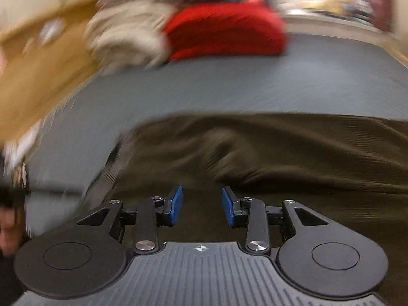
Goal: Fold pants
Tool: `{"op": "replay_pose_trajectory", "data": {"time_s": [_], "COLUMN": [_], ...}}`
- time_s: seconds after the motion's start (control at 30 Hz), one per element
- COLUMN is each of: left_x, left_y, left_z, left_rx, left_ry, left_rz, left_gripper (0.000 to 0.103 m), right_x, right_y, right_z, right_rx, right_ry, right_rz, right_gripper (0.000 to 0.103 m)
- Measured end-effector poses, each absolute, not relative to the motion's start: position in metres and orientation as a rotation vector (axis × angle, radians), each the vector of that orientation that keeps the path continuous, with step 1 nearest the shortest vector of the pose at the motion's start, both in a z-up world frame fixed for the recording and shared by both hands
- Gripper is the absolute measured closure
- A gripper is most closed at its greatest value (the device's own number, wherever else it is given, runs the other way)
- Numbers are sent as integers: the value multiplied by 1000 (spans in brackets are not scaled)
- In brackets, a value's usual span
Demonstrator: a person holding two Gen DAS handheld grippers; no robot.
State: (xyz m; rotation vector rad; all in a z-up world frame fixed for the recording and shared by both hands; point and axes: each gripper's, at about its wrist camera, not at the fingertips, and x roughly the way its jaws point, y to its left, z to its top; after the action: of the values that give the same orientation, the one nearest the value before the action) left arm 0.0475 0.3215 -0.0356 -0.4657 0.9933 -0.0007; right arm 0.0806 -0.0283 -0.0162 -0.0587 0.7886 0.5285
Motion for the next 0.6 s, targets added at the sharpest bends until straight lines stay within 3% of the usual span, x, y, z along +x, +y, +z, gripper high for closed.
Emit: {"op": "replay_pose_trajectory", "data": {"time_s": [0.07,0.27,0.43,0.6], "left_x": [50,59,68,75], "left_y": [330,340,336,325], "left_z": [-45,-60,-69,-71], "left_rx": [-517,-589,-574,-523], "left_ry": [1040,1100,1156,1174], "left_rz": [4,-20,-43,-65], "left_gripper": [55,39,36,31], "right_x": [60,30,22,20], "right_y": [6,57,65,69], "right_z": [-29,-85,-102,-100], "right_rx": [-146,-367,-434,-420], "right_ry": [827,955,967,1008], "right_rz": [604,791,851,928], "right_gripper": [67,66,51,49]}}
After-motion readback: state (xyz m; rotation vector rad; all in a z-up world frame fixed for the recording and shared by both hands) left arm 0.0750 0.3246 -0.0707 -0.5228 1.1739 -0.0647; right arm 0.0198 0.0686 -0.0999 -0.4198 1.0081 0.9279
